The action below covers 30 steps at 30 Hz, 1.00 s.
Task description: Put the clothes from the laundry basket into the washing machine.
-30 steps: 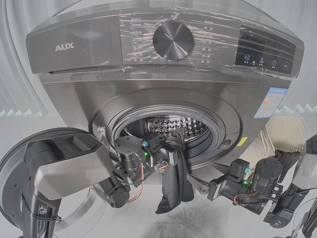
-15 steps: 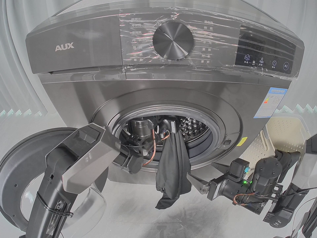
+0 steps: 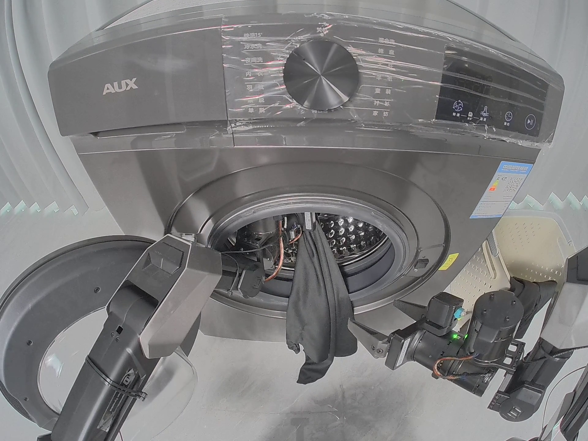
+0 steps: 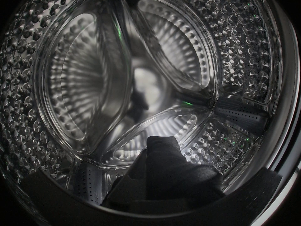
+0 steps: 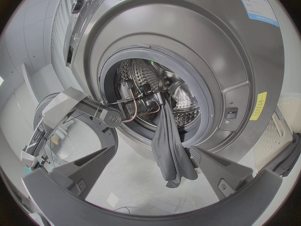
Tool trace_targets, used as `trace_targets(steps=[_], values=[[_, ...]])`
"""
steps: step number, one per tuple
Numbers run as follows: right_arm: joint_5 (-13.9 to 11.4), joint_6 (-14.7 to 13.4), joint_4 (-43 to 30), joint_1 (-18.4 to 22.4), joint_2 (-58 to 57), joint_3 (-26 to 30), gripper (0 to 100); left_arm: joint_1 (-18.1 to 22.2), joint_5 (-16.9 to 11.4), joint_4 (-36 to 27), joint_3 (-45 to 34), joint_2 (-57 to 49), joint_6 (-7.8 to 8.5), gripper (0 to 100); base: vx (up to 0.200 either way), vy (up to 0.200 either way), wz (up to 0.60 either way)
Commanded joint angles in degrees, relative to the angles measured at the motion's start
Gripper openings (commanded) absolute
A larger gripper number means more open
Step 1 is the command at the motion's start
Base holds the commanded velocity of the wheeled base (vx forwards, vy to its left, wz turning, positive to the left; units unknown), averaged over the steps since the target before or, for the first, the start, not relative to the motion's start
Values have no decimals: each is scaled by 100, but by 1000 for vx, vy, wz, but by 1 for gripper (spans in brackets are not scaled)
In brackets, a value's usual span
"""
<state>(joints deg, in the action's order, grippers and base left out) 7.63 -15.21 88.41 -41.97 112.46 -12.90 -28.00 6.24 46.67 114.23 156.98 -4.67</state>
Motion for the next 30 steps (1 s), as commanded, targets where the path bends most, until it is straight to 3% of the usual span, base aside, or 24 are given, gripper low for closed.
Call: trace_targets(steps=[1, 2, 15, 18, 20, 24, 25, 30], values=[[2, 1, 1, -4, 22, -2, 100, 84, 44, -8, 37, 96, 10, 0, 0, 0, 0], [2, 1, 1, -4, 22, -2, 100, 84, 44, -8, 37, 105, 1, 100, 0, 0, 0], [2, 1, 10, 5, 13, 15, 100, -56, 44, -17, -480, 52, 27, 100, 0, 0, 0], [2, 1, 10, 5, 13, 15, 100, -91, 44, -17, -814, -9, 142, 100, 0, 0, 0], [2, 1, 10, 5, 4, 7, 100, -91, 35, 18, -1201, -80, 317, 100, 0, 0, 0], [2, 1, 10, 5, 13, 7, 100, -91, 35, 44, -1333, -97, 388, 100, 0, 0, 0], [2, 1, 10, 5, 13, 7, 100, -91, -18, 36, -1719, -299, 502, 100, 0, 0, 0], [2, 1, 10, 5, 22, -2, 100, -118, -79, -17, -2484, -836, 608, 100, 0, 0, 0]])
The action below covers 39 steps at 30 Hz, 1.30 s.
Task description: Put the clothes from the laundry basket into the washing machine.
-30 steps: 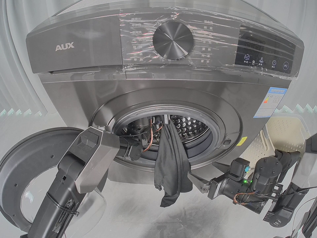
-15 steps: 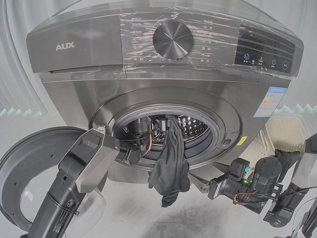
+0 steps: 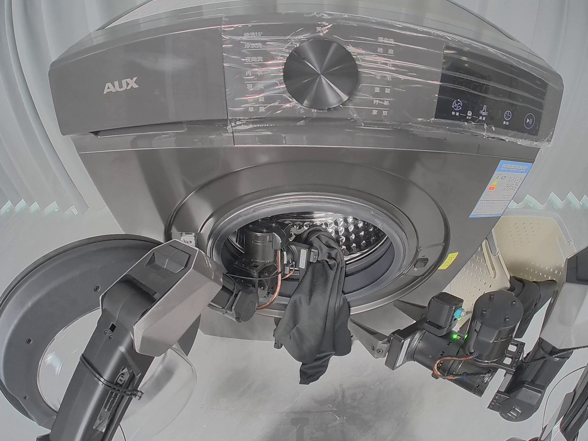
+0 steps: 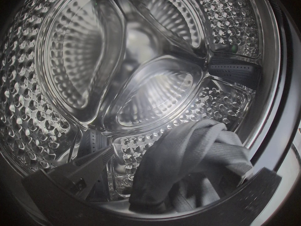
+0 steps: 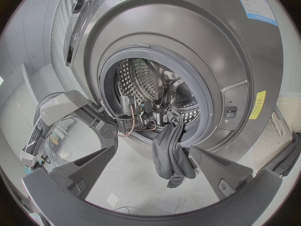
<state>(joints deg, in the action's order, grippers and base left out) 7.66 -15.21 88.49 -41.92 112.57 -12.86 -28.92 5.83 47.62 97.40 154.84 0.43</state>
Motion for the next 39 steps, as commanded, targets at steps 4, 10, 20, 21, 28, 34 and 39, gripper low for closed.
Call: trace_targets(steps=[4, 10, 20, 21, 28, 34, 39], values=[[-1, 1, 1, 0, 11, -23, 100, -114, -284, -139, -1646, -1141, 221, 100, 0, 0, 0], [8, 1, 1, 0, 20, -23, 100, -308, -468, -147, -2384, -1519, 265, 100, 0, 0, 0], [8, -8, 1, 0, 11, -15, 100, -694, -495, 178, -2252, -1492, 186, 100, 0, 0, 0], [8, -8, 1, 0, 11, -15, 100, -747, -495, 187, -2243, -1501, 177, 100, 0, 0, 0], [8, -8, 1, 0, 11, -15, 100, -826, -512, 169, -2287, -1422, 186, 100, 0, 0, 0], [8, -8, 1, 0, 20, -15, 100, -738, -600, 195, -2023, -939, 177, 100, 0, 0, 0], [8, -8, 1, 9, 11, -15, 100, -686, -583, 301, -1848, -657, 186, 100, 0, 0, 0]])
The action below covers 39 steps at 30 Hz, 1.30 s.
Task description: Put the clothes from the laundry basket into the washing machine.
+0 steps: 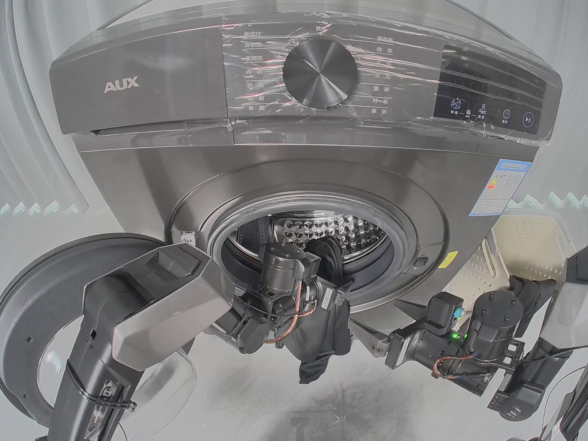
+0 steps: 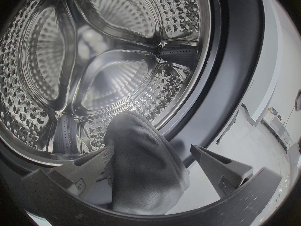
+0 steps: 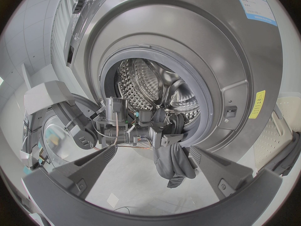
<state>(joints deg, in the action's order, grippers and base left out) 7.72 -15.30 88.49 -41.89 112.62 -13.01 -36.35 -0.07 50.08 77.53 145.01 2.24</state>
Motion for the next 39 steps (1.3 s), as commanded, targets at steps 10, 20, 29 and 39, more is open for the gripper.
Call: trace_targets(steps=[10, 20, 29, 39], values=[[2, 1, 1, 5, 15, 0, 100, 102, 60, 134, 429, 458, 13, 0, 0, 0, 0], [2, 1, 1, -4, 15, -9, 100, 568, 658, 99, 2187, 555, -75, 0, 0, 0, 0], [2, 1, 1, -4, 23, 0, 100, 735, 877, 28, 3409, 1021, -75, 0, 0, 0, 0], [2, 1, 1, -4, 32, 0, 100, 665, 877, 63, 3031, 933, -189, 100, 0, 0, 0]])
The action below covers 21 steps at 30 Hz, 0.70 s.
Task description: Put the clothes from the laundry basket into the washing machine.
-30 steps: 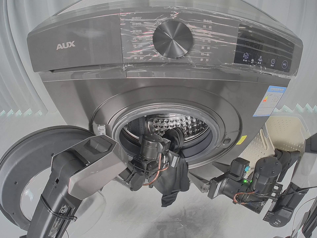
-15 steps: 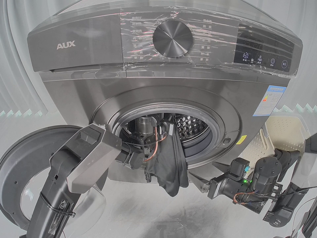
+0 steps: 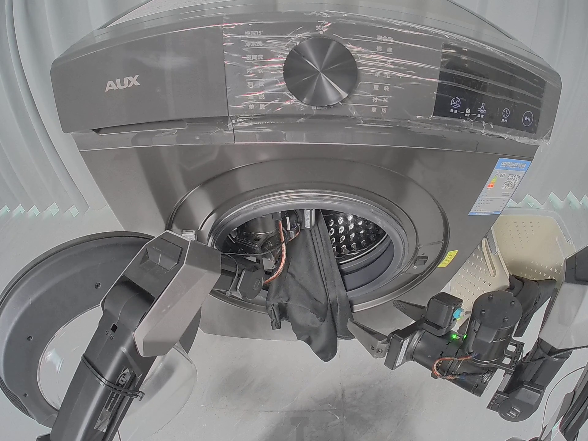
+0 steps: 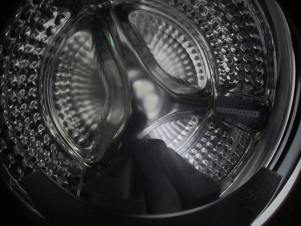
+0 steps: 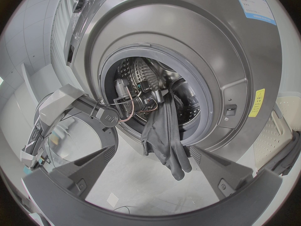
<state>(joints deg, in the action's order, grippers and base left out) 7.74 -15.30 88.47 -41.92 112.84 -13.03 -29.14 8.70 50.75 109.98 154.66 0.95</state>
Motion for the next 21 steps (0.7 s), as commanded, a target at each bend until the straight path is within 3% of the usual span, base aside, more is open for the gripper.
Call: trace_targets(steps=[1, 3, 12, 21], values=[[-1, 1, 4, 0, 10, 2, 100, -57, 0, -12, -267, -50, -69, 100, 0, 0, 0], [-1, 1, 4, 9, 10, 2, 100, -145, -53, -39, -996, -367, -69, 100, 0, 0, 0], [-1, 1, 4, -9, 19, 2, 100, -514, -422, -39, -2825, -1096, -51, 100, 0, 0, 0], [-1, -8, 4, -26, 19, 20, 100, -593, -449, -12, -3071, -999, 2, 100, 0, 0, 0]])
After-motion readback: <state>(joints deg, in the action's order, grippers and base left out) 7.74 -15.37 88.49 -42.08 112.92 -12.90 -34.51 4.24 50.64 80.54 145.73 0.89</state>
